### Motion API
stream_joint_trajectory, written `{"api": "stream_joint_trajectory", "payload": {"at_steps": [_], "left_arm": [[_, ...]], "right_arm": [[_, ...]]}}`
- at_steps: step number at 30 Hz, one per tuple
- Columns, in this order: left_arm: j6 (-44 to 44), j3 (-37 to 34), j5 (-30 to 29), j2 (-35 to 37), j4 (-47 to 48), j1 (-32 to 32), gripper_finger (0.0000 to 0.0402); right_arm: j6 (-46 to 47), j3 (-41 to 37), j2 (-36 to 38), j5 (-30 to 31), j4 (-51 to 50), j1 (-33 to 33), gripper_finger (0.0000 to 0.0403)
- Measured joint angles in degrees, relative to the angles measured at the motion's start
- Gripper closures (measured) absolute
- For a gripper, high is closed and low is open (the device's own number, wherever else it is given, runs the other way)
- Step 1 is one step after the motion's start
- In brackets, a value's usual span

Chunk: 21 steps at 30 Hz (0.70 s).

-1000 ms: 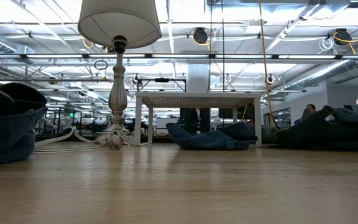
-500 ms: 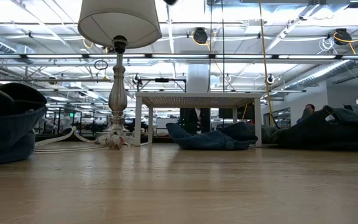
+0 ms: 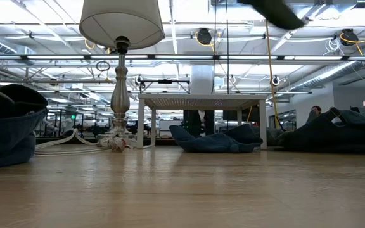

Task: Pick & Place hat
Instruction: Put the bottom right gray cap on the shelf

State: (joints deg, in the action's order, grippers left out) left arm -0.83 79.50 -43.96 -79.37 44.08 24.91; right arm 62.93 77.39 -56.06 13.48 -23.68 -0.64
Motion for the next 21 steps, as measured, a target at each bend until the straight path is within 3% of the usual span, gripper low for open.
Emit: {"api": "stream_joint_trajectory", "payload": {"at_steps": [4, 11, 21], "left_arm": [[-0.16, 0.0, 4.93, 0.0, -0.44, 0.0, 0.0289], [-0.34, 0.0, 8.14, 0.0, -0.49, 0.0, 0.0289], [-0.38, 0.0, 11.03, 0.0, -0.62, -0.03, 0.0289]], "right_arm": [[-3.99, 5.54, -4.36, -0.96, -5.26, -4.3, 0.0402], [-11.25, 13.26, -13.42, -6.31, -7.49, -12.67, 0.0402], [-18.58, 23.95, -25.79, -4.55, -19.69, -19.26, 0.0402]]}}
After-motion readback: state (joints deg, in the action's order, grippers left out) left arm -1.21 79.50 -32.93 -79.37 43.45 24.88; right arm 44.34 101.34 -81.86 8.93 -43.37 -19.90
